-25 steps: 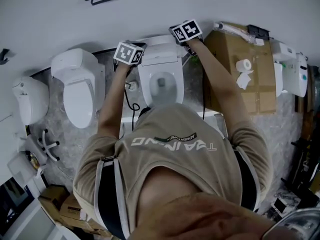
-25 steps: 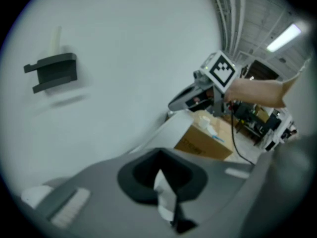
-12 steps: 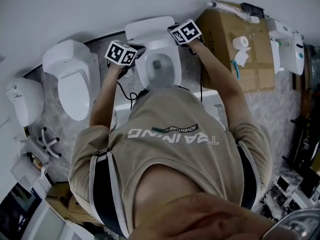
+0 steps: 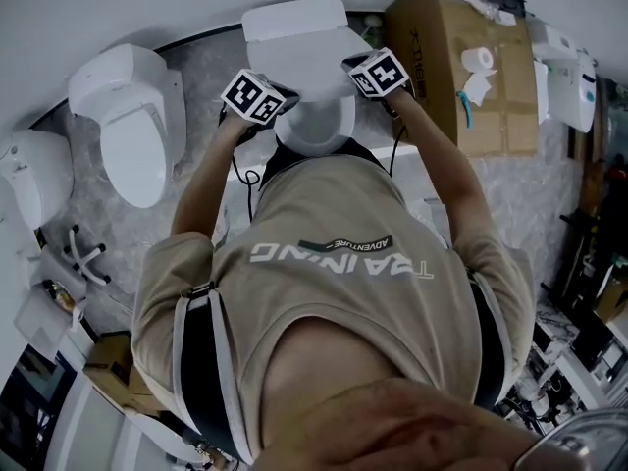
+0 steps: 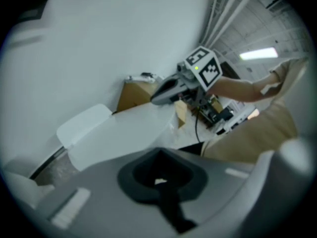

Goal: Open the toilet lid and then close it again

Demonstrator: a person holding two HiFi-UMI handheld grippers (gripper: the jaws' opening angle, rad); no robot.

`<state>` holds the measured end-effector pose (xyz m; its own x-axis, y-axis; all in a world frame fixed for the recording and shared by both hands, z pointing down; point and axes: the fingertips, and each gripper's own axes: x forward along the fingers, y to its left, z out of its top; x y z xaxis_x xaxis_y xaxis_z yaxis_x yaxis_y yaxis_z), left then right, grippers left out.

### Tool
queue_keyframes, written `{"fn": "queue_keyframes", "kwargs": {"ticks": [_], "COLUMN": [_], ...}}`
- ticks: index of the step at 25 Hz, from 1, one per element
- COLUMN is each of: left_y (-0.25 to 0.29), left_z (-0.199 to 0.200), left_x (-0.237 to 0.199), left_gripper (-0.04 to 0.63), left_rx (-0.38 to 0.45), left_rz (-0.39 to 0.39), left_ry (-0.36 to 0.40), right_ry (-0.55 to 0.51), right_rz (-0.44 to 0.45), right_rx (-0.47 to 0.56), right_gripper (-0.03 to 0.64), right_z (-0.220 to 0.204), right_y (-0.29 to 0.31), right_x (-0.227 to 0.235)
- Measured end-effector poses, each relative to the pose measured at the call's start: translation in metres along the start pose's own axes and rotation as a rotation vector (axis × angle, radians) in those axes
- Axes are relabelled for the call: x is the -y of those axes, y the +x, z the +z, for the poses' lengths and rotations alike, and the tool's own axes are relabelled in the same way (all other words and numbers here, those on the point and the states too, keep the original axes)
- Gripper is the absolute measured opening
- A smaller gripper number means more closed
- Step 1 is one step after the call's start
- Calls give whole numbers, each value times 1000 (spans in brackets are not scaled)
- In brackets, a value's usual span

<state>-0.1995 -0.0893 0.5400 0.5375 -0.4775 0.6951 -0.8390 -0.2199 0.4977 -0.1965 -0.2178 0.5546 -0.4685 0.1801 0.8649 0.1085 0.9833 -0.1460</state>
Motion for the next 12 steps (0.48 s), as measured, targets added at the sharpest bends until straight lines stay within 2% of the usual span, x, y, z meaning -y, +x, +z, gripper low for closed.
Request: {"fn": "queue_keyframes", "kwargs": {"ticks": [4, 9, 12], "left_y": [19, 45, 61], "left_z": [-26, -57, -71], "left_x": [16, 33, 39], "left_gripper": [3, 3, 3], "left_rx": [-52, -96, -144], "left_rz": [-18, -36, -18], "left_ry": [1, -73, -94], "right_ry": [50, 105, 128], "right_rz": [32, 87, 111], "right_rx": [-28, -62, -63], "right_gripper": [11, 11, 11], "right_z": [-31, -68, -84], "right_y": [6, 17, 24], "right_x": [-17, -36, -41]}}
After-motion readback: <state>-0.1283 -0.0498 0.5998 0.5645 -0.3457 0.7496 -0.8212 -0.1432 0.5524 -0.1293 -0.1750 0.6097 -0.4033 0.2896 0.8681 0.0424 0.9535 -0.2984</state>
